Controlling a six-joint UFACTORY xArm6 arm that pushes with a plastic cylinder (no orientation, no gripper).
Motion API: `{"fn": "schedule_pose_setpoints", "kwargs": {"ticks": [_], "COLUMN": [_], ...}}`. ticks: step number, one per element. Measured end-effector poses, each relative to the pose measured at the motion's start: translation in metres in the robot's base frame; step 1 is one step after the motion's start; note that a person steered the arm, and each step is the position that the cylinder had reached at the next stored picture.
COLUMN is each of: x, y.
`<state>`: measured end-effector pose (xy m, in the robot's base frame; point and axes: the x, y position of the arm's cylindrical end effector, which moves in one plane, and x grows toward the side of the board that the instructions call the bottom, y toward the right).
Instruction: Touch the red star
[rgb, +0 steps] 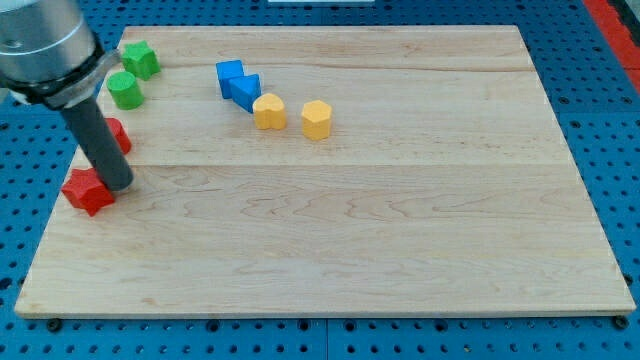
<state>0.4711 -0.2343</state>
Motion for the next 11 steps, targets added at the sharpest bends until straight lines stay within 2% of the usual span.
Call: {"fn": "schedule_pose_setpoints", "kwargs": {"ticks": [1, 2, 3, 4, 5, 6, 7, 8, 11], "x": [-0.006, -0.002, 0.075, 0.131, 0.136, 0.128, 0.082, 0.054, 0.015], "y": [0.057, 0.151, 0.134, 0.032, -0.070, -0.070, -0.071, -0.071, -0.065]}}
